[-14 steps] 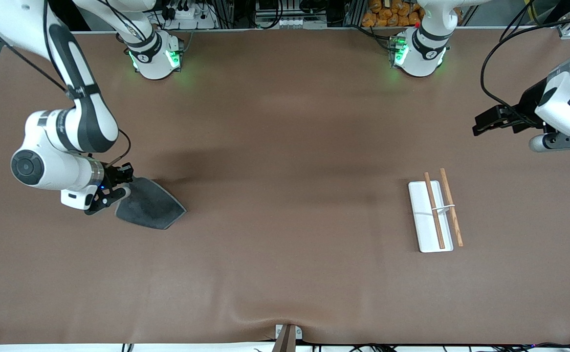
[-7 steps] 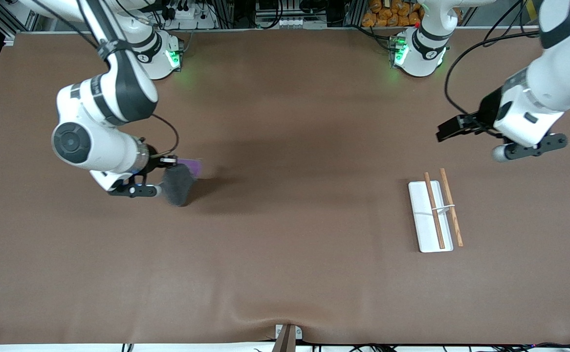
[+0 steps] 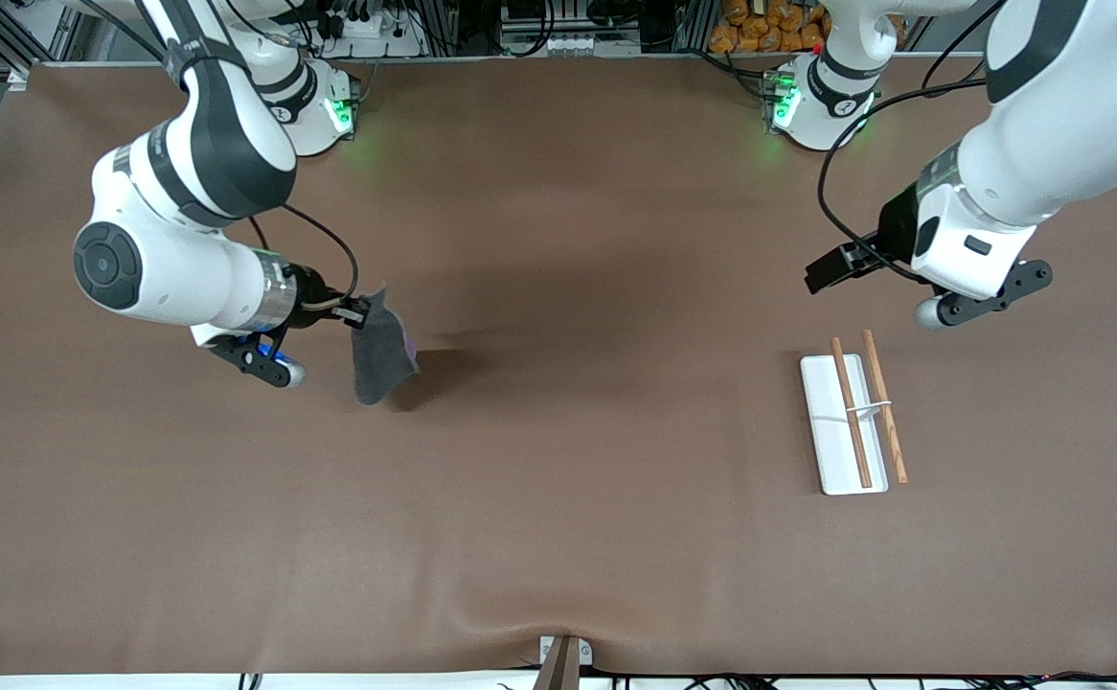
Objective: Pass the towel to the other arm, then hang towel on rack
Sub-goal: 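Lift the towel with the right gripper while the left gripper approaches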
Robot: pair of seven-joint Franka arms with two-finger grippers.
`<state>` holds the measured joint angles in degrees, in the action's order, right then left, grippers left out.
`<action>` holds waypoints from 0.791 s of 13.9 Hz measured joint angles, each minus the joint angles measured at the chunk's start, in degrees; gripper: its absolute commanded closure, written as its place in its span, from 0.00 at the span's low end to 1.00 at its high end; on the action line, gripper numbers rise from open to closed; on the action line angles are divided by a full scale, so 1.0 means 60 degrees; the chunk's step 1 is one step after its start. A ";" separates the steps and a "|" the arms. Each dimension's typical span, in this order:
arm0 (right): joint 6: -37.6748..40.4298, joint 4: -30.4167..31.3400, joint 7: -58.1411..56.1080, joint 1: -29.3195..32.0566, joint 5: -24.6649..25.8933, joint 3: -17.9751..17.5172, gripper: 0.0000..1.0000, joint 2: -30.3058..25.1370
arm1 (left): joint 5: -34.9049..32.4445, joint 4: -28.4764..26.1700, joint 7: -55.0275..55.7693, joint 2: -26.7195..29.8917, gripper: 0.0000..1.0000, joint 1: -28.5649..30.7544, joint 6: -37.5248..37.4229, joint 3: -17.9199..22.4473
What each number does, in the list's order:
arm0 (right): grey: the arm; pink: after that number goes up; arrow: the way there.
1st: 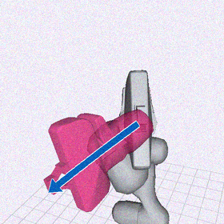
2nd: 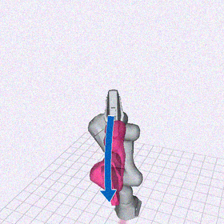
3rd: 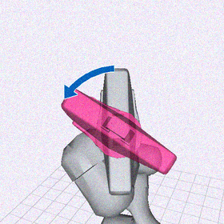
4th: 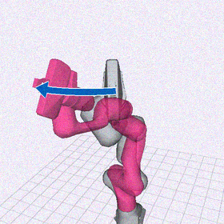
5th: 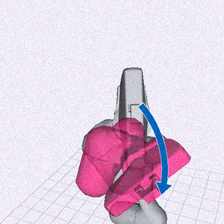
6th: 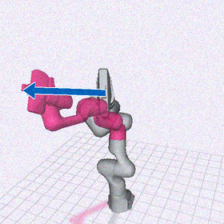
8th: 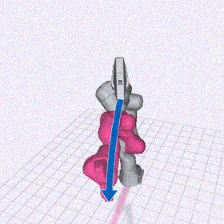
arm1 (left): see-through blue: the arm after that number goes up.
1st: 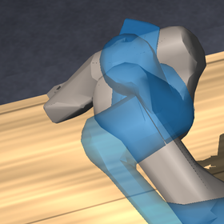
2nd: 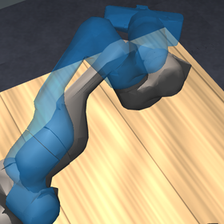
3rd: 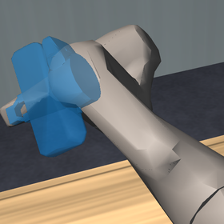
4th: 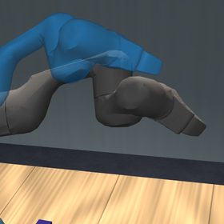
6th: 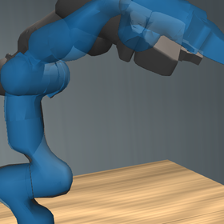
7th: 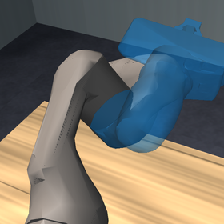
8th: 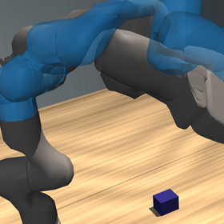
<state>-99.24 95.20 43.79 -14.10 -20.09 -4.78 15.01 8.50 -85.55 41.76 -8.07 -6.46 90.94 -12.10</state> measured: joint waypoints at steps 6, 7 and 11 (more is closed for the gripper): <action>-0.0001 -0.0913 0.3353 -0.0864 -0.1016 -0.0019 1.00 -0.0001 | 0.0001 0.0001 0.1456 -0.0134 0.00 -0.0386 0.0550 -0.0001; -0.0001 -0.1070 0.3828 -0.0877 -0.1326 -0.0018 1.00 0.0000 | 0.0001 0.0001 0.1910 -0.0165 0.00 -0.0496 0.0681 -0.0003; -0.0136 -0.1530 0.5648 -0.1237 -0.2134 -0.0020 1.00 0.0049 | 0.0001 0.0002 0.3564 -0.0315 0.00 -0.0960 0.1445 -0.0005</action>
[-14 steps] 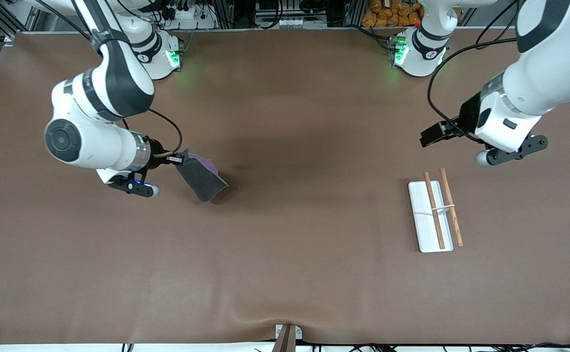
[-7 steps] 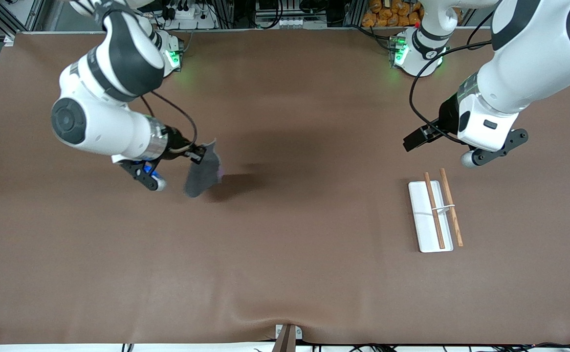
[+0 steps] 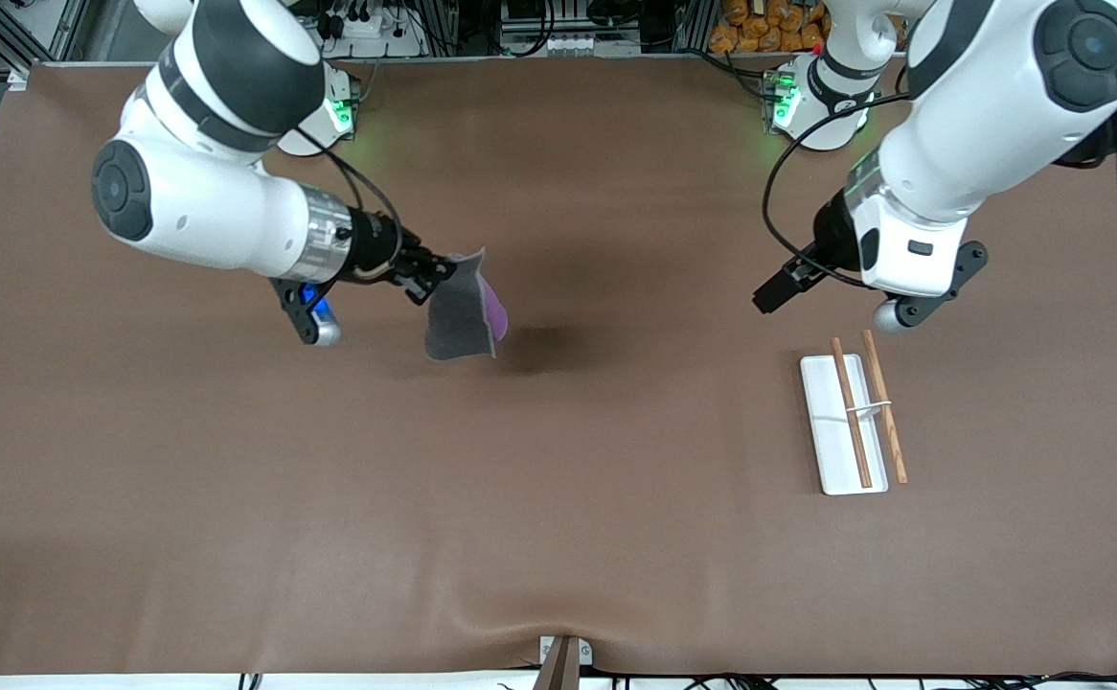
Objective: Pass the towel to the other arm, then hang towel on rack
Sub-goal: 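Lift the towel with the right gripper while the left gripper approaches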
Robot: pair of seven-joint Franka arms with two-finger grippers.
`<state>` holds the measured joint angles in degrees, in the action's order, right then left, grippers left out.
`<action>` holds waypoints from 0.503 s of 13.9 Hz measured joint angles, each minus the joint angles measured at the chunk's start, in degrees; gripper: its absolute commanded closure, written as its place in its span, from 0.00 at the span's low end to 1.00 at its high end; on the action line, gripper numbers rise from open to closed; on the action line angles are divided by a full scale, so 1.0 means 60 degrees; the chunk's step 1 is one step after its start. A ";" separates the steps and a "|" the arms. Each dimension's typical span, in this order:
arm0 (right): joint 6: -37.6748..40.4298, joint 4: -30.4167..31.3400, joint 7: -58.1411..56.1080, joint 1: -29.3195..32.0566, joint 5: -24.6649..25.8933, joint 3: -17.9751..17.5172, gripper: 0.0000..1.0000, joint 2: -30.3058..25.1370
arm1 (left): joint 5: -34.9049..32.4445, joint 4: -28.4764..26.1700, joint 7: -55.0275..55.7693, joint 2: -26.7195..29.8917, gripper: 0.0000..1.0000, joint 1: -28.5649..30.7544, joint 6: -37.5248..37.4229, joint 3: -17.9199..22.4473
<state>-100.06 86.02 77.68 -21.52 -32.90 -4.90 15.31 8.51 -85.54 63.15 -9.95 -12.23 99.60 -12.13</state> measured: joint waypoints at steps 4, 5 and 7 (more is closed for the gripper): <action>-0.1438 -0.0359 0.2004 -0.0754 -0.0579 -0.0002 1.00 0.0246 | 0.0001 0.0000 0.2206 -0.0311 0.00 -0.0616 0.0956 -0.0007; -0.1654 -0.0428 0.2342 -0.0834 -0.0825 -0.0001 1.00 0.0285 | 0.0001 0.0001 0.2971 -0.0378 0.00 -0.0784 0.1195 -0.0007; -0.2211 -0.0518 0.2967 -0.0887 -0.1183 0.0001 1.00 0.0307 | 0.0001 0.0002 0.4499 -0.0470 0.00 -0.1112 0.1572 -0.0012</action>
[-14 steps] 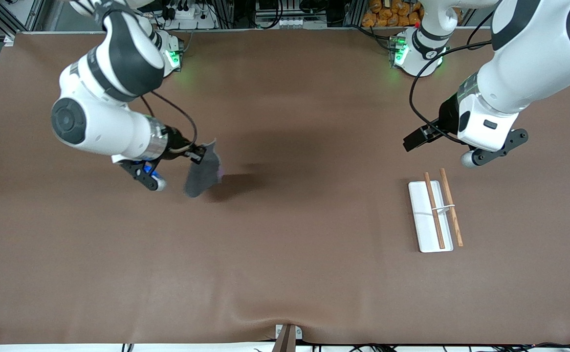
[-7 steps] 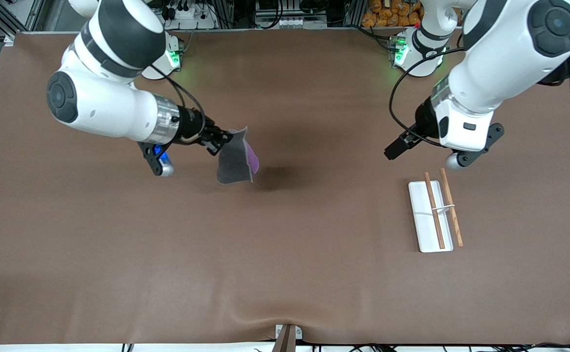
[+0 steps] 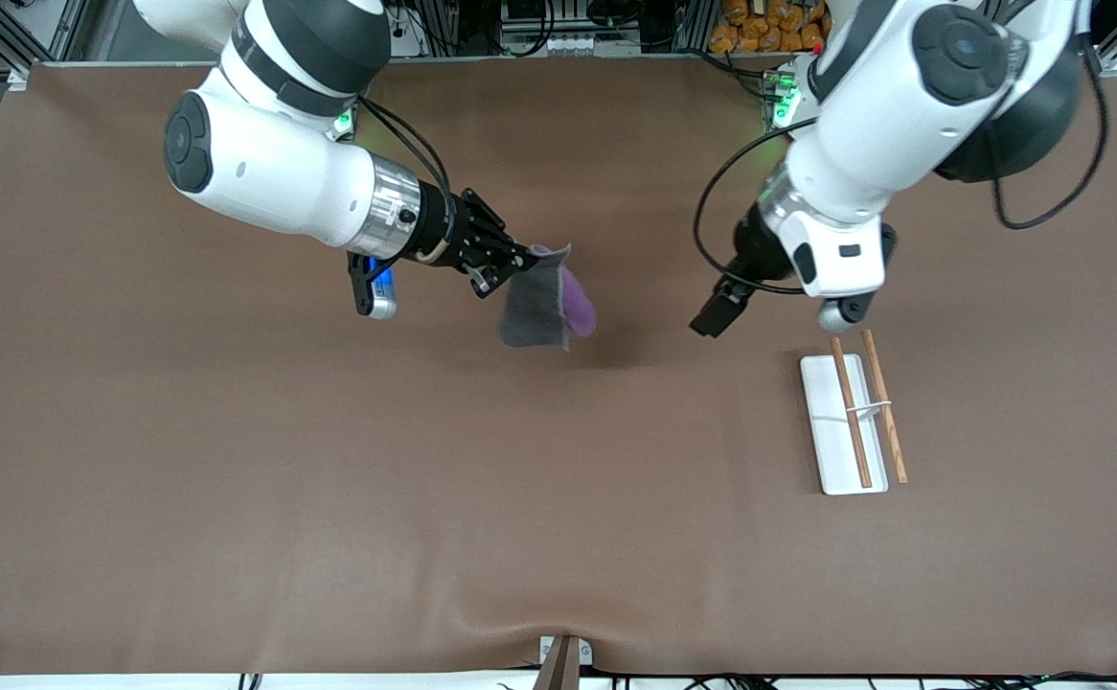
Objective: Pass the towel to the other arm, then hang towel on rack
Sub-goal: 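Lift the towel with the right gripper while the left gripper approaches, then grasp the hanging towel with the left gripper beside the right gripper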
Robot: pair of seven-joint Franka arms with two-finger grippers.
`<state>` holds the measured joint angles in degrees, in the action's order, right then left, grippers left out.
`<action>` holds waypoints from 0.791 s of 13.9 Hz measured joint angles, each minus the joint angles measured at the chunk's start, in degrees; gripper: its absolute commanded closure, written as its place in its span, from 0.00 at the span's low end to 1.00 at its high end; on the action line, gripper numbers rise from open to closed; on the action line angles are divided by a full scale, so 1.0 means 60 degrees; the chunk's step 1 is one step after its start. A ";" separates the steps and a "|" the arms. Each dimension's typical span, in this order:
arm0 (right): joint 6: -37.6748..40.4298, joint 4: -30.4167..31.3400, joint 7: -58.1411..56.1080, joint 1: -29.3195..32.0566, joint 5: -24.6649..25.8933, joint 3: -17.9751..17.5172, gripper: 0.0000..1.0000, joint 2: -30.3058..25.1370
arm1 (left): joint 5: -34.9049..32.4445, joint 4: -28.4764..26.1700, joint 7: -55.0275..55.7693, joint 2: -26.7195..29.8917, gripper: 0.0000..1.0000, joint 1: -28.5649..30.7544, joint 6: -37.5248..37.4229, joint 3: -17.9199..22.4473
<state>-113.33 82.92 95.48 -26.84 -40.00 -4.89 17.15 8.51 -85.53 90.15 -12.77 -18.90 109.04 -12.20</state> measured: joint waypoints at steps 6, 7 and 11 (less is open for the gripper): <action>-0.1527 -0.0038 0.1008 -0.0518 -0.0224 -0.0001 1.00 0.0243 | 0.0000 0.0371 0.1020 -0.0472 0.00 -0.0443 0.0351 0.0012; -0.1825 -0.0038 0.1239 -0.0601 -0.0227 0.0000 1.00 0.0308 | 0.0000 0.0518 0.1060 -0.0618 0.00 -0.0444 0.0451 0.0028; -0.2349 -0.0151 0.1632 -0.0841 -0.0228 -0.0001 1.00 0.0513 | 0.0000 0.0969 0.1090 -0.0982 0.12 -0.0443 0.0564 0.0092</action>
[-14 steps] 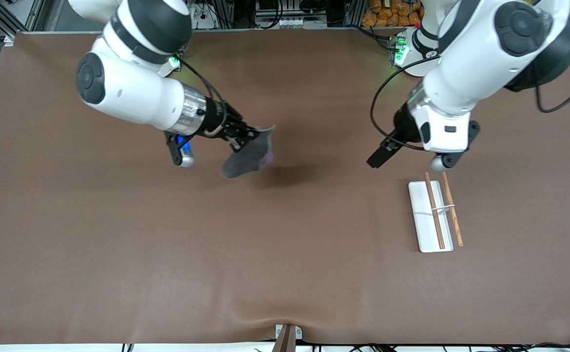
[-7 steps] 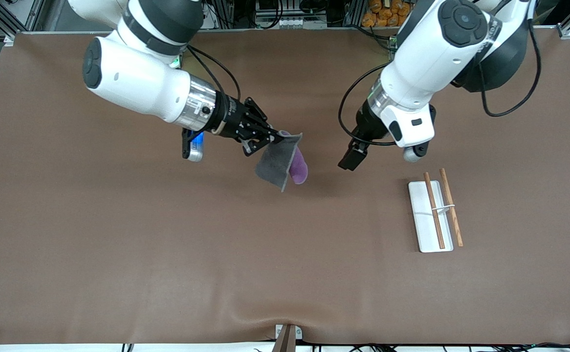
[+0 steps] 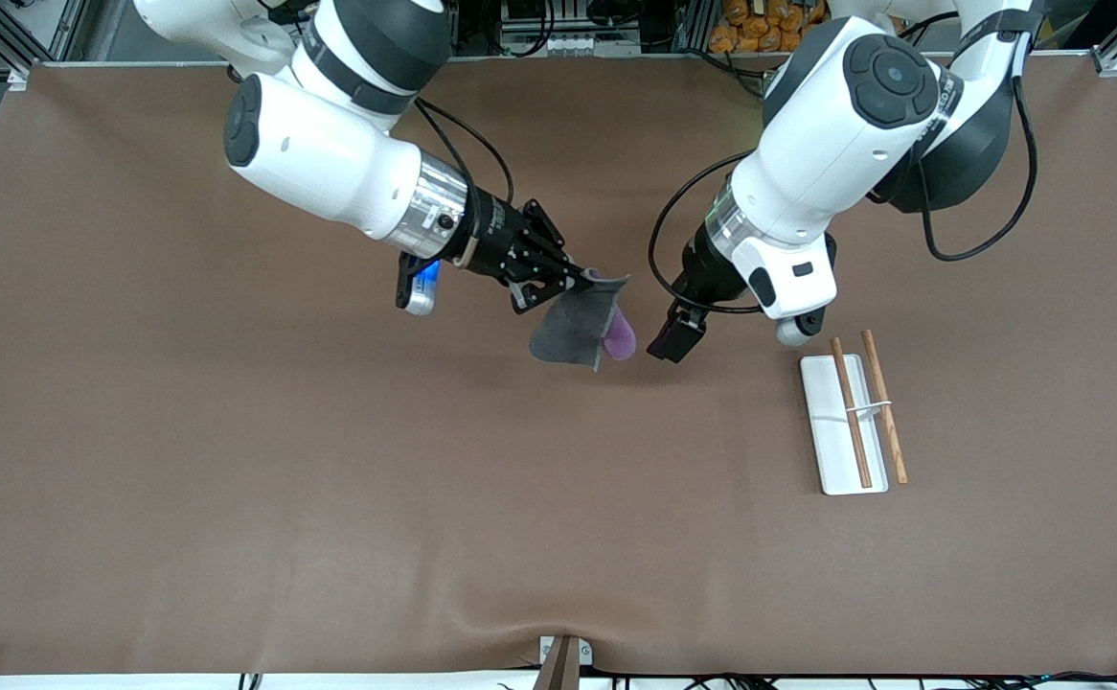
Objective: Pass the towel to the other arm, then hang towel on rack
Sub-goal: 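Grasp the hanging towel with the left gripper beside the right gripper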
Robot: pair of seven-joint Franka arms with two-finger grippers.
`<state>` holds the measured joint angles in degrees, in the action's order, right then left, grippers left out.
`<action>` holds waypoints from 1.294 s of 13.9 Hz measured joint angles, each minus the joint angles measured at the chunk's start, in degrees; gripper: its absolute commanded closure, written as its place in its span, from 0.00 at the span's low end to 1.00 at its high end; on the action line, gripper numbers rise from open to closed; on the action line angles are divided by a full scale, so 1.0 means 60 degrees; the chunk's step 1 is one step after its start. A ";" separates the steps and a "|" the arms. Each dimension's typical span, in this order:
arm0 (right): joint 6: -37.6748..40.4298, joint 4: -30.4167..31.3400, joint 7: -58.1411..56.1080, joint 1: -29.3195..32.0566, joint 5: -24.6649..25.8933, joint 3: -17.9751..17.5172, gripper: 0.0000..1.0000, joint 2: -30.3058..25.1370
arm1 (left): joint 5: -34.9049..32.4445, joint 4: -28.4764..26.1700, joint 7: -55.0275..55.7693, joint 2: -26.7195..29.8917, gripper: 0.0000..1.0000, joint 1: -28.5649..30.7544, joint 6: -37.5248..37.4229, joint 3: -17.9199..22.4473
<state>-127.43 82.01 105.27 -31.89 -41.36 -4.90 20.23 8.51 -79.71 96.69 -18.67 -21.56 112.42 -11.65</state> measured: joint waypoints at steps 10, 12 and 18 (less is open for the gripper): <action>0.0000 -0.0075 0.0022 -0.0002 0.0000 0.0019 1.00 0.0065 | 0.0357 0.0092 0.1053 -0.0184 0.47 -0.0227 0.0684 -0.0057; 0.0001 -0.0076 0.0022 -0.0002 0.0000 0.0019 1.00 0.0067 | 0.0498 0.0140 0.1061 -0.0183 0.50 -0.0229 0.0181 -0.0063; 0.0002 -0.0079 0.0022 -0.0002 0.0000 0.0020 1.00 0.0073 | 0.0725 0.0257 0.1317 -0.0148 0.50 -0.0347 -0.0542 -0.0165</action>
<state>-127.41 81.53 105.40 -31.90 -41.36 -4.78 20.67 12.86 -78.17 104.59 -19.55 -23.64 109.17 -12.64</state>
